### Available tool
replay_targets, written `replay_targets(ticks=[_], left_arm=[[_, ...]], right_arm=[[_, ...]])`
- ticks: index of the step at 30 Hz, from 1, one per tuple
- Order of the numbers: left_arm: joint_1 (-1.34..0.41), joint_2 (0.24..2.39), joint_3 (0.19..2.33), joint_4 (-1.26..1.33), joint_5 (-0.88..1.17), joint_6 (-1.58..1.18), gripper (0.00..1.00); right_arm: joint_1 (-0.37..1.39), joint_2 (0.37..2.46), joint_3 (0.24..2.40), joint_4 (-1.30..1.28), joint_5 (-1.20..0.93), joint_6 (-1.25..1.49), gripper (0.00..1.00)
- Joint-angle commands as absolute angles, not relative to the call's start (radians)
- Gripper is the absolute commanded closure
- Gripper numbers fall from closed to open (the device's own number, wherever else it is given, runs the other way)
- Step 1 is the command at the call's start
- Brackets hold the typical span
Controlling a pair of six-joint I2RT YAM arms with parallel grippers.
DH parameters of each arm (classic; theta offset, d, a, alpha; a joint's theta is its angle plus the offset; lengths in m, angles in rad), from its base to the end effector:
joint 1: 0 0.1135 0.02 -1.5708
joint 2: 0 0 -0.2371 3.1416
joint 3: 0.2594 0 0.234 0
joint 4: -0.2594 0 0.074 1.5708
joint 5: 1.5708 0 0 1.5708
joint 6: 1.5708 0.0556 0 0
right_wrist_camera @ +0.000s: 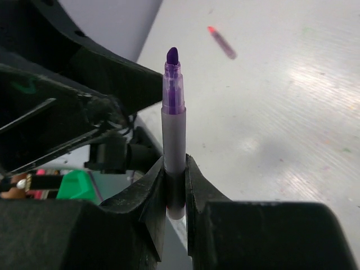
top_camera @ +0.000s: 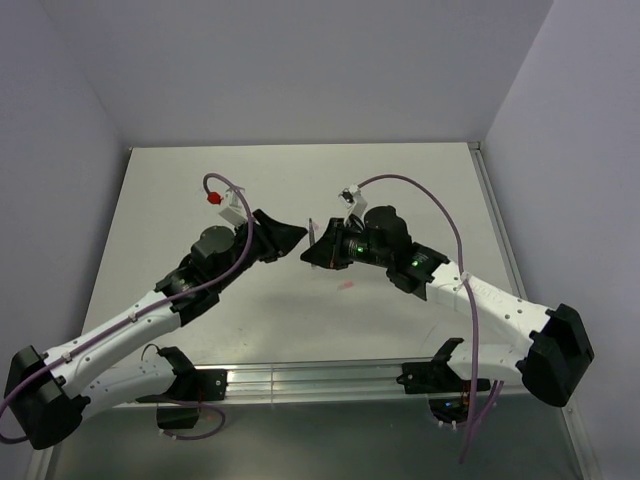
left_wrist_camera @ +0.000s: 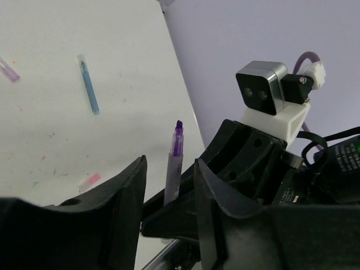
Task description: Insert the pens into the pen caps
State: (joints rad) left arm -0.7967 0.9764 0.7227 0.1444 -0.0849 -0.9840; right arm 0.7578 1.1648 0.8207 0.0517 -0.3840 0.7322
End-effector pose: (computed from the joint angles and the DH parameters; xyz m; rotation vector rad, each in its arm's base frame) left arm 0.1780 -0.1754 0.2972 -0.2424 1.8298 -1.2357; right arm 0.1889 0.2074 0.2753 -0.3246 2.0600 1.3350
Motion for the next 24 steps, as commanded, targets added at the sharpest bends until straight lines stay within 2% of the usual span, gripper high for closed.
replay_targets(ticks=[1, 6, 9, 11, 13, 19, 24], left_arm=[[-0.802, 0.931, 0.758, 0.115, -0.144, -0.925, 0.53], [-0.802, 0.899, 0.790, -0.070, -0.294, -0.919, 0.48], [-0.802, 0.986, 0.865, -0.203, -0.425, -0.940, 0.48], [-0.802, 1.130, 0.958, -0.265, -0.506, -0.959, 0.49], [-0.802, 1.302, 1.095, -0.366, -0.554, -0.986, 0.55], [-0.798, 1.707, 1.408, -0.509, -0.633, -1.038, 0.57], [-0.764, 1.963, 1.586, -0.561, -0.571, -1.123, 0.57]], right_arm=[[0.752, 1.115, 0.887, -0.052, -0.244, 0.680, 1.00], [0.666, 1.028, 0.891, -0.187, -0.144, 0.635, 1.00], [0.583, 0.968, 0.903, -0.260, -0.085, 0.597, 1.00], [0.549, 0.944, 0.936, -0.317, -0.054, 0.566, 1.00], [0.543, 0.931, 0.953, -0.343, -0.014, 0.546, 1.00], [0.520, 0.884, 0.951, -0.394, -0.002, 0.522, 1.00], [0.512, 0.862, 0.928, -0.405, -0.025, 0.514, 1.00]])
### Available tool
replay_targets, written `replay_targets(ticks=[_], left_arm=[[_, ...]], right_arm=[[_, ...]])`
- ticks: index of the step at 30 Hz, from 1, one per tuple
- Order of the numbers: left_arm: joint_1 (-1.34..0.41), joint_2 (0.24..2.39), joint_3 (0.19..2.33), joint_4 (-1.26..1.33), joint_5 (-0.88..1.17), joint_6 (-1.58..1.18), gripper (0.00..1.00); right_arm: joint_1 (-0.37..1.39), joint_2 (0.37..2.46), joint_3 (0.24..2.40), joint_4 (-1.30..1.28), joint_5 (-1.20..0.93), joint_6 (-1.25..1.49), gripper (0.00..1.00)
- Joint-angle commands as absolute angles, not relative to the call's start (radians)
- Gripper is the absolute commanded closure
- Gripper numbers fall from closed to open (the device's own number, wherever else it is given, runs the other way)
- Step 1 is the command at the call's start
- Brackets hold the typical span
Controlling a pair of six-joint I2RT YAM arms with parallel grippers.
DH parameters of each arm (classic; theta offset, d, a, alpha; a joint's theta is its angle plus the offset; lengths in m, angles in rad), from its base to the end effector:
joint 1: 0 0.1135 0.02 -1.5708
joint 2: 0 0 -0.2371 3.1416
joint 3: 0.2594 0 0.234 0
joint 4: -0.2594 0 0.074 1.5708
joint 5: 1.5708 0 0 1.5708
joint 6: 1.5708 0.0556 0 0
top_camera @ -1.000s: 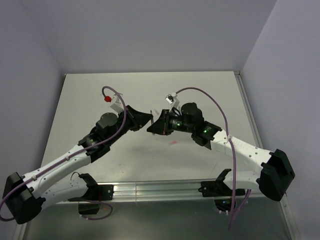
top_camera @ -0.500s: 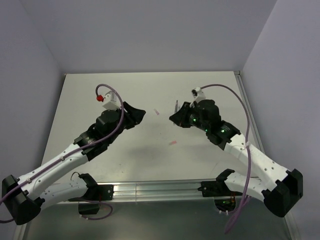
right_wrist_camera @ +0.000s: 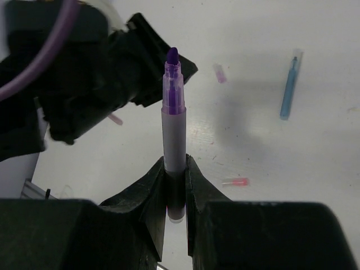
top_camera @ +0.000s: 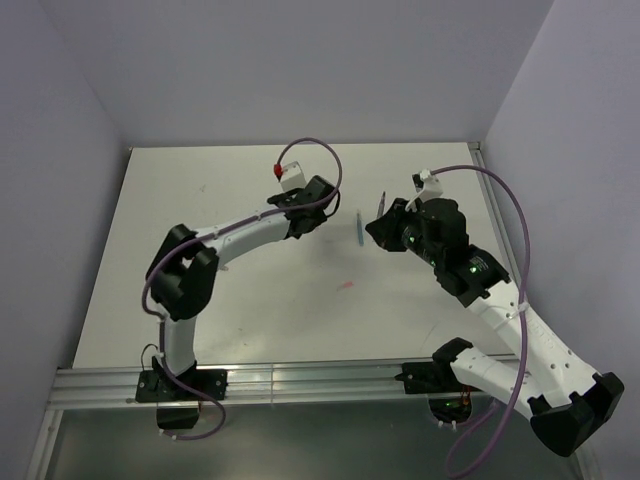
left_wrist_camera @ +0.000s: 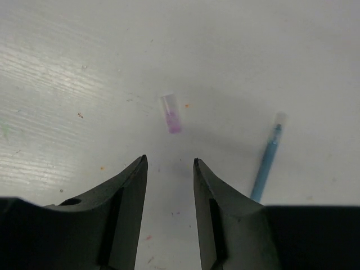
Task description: Insert the pens into the pen caps
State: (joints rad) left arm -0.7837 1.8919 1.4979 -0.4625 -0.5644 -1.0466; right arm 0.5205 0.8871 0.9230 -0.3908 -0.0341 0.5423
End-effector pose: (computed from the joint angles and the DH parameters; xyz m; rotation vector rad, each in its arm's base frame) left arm 0.3085 -0.2655 0.2157 -0.5396 2.2126 -0.2695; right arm 0.1861 0.1089 0.3204 -0.0019 1.9978 0.7338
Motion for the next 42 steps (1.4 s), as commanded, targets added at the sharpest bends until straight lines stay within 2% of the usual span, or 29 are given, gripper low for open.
replay_targets(ticks=[1, 5, 11, 32, 42], left_arm=[[-0.761, 1.986, 1.601, -0.563, -0.566, -1.129, 0.56], [-0.752, 2.091, 1.684, -0.580, -0.558, -1.155, 0.52], [-0.723, 2.160, 1.744, -0.554, -0.523, -1.149, 0.53], [-0.712, 2.301, 1.870, -0.652, -0.526, -1.163, 0.57], [-0.707, 2.353, 1.921, -0.712, -0.506, -1.164, 0.64]], right_arm=[[0.514, 0.862, 0.922, -0.406, -0.026, 0.514, 1.00], [0.512, 0.854, 0.914, -0.414, -0.038, 0.509, 1.00], [0.512, 0.841, 0.904, -0.423, -0.046, 0.502, 1.00], [0.512, 0.808, 0.896, -0.437, -0.057, 0.489, 1.00], [0.511, 0.782, 0.882, -0.440, -0.067, 0.495, 1.00]])
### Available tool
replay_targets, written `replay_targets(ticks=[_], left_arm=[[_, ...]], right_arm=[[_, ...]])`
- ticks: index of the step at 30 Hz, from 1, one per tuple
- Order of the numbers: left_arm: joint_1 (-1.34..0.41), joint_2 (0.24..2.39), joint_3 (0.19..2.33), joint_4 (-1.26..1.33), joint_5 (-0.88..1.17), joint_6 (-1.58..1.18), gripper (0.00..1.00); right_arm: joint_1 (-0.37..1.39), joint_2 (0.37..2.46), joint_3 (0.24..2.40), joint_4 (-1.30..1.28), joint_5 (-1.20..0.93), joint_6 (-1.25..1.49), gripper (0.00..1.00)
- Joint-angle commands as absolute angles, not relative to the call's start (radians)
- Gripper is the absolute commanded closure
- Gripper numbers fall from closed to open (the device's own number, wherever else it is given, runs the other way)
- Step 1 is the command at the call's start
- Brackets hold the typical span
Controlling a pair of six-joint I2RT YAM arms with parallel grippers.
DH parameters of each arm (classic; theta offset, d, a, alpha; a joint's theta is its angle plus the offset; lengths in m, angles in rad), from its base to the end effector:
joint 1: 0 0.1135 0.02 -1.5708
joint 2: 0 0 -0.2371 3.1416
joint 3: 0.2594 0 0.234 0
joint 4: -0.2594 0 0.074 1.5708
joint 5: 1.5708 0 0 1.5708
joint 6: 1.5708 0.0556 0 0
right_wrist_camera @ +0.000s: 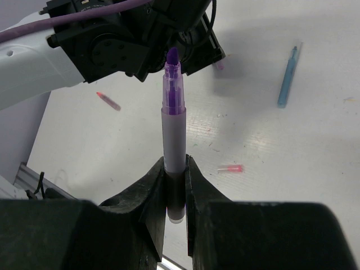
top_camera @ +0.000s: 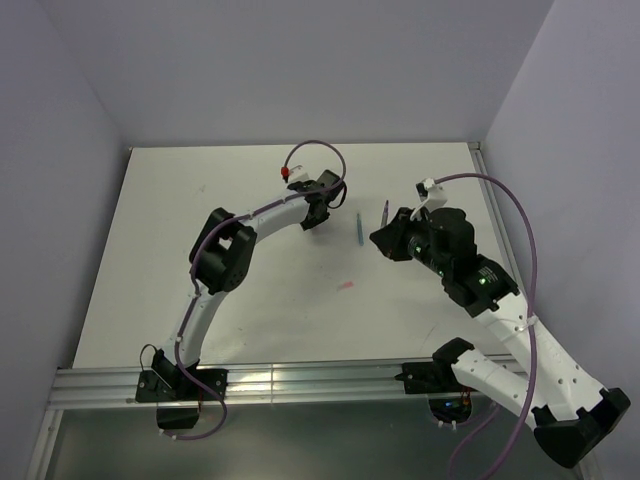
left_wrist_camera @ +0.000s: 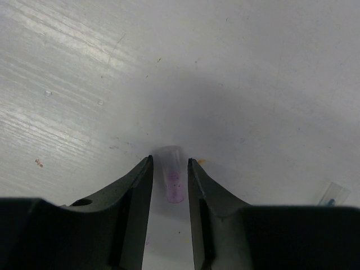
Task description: Insert the pens into the pen caps
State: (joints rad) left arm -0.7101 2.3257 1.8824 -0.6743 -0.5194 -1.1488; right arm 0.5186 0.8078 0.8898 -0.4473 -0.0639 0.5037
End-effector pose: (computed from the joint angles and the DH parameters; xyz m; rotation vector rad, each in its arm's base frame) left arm 0.3714 -0.2829 0.1335 -0.6831 2.3709 -0.0635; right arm 0.1698 0.1010 0.3170 -0.0591 2.0072 0.7318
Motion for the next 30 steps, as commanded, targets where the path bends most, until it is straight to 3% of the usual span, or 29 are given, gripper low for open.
replay_targets(ticks=[1, 12, 16, 17, 19, 25, 30], left_arm=[[-0.707, 2.355, 1.922, -0.716, -0.505, -1.166, 0.64], [-0.687, 2.379, 1.888, -0.688, -0.410, -1.160, 0.70], [-0.667, 2.367, 1.852, -0.660, -0.350, -1.146, 0.85], [-0.667, 2.368, 1.856, -0.663, -0.348, -1.138, 0.96], [-0.666, 2.358, 1.855, -0.669, -0.353, -1.132, 1.00], [-0.654, 2.131, 1.607, -0.484, -0.312, -1.092, 1.00], [-0.614, 1.765, 1.337, -0.246, -0.177, -1.049, 1.00]], right_arm=[[0.511, 0.778, 0.879, -0.440, -0.069, 0.495, 1.00], [0.512, 0.756, 0.862, -0.445, -0.092, 0.512, 1.00], [0.511, 0.750, 0.862, -0.452, -0.097, 0.518, 1.00], [0.511, 0.749, 0.861, -0.454, -0.098, 0.522, 1.00], [0.511, 0.746, 0.859, -0.451, -0.104, 0.526, 1.00], [0.512, 0.753, 0.822, -0.393, -0.205, 0.526, 1.00], [0.515, 0.772, 0.772, -0.283, -0.346, 0.555, 1.00]])
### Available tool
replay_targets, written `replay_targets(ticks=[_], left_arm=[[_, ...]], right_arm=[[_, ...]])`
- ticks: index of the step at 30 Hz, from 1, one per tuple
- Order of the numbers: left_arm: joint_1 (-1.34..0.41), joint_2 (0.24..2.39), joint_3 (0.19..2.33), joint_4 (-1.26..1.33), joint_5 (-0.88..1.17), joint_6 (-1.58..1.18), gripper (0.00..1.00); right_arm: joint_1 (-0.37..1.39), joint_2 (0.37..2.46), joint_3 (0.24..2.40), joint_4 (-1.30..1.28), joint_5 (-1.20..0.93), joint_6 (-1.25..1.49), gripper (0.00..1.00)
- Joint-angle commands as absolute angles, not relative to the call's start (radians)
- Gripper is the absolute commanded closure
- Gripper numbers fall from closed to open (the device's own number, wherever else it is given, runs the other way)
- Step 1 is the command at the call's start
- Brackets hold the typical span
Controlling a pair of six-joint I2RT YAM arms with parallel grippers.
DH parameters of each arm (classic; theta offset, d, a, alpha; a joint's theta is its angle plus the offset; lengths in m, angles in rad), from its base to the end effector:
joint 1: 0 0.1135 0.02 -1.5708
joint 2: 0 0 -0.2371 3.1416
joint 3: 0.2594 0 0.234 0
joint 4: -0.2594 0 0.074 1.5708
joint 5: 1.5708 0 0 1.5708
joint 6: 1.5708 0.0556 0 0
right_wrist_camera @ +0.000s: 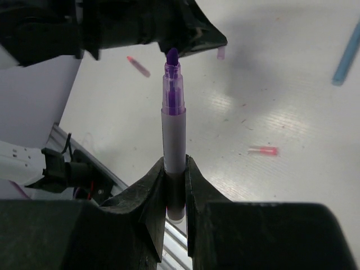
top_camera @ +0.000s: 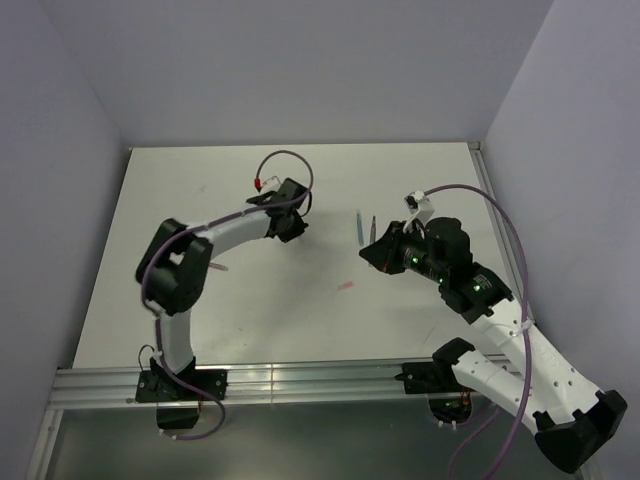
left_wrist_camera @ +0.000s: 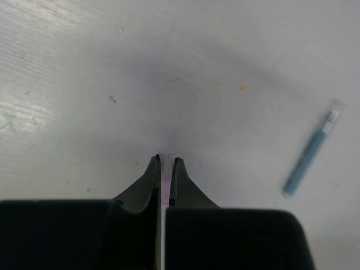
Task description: Insert the pens into the pen caps
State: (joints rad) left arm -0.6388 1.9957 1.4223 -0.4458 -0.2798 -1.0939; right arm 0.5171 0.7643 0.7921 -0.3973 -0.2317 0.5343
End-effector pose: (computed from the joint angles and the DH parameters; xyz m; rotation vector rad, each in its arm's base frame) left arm 0.3360 -0.2304 0.1487 -0.6766 2.4698 -0.3184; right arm 0.1612 0.1064 0.2976 -0.1449 2.0387 0.9055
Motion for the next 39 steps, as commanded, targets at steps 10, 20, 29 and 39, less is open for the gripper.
replay_targets(ticks=[10, 20, 29, 39], left_arm=[[-0.480, 1.094, 0.922, 0.101, 0.122, -0.939, 1.00], [-0.439, 0.784, 0.681, 0.400, 0.288, -0.946, 0.99], [-0.437, 0.791, 0.653, 0.511, 0.347, -0.994, 1.00], [-0.437, 0.799, 0.649, 0.535, 0.379, -1.017, 1.00]], right_arm=[[0.790, 0.871, 0.758, -0.004, -0.282, 0.672, 1.00], [0.948, 1.021, 0.811, 0.281, -0.249, 0.724, 1.00], [1.008, 1.115, 0.874, 0.305, -0.259, 0.715, 1.00], [1.023, 1.137, 0.910, 0.261, -0.249, 0.686, 1.00]])
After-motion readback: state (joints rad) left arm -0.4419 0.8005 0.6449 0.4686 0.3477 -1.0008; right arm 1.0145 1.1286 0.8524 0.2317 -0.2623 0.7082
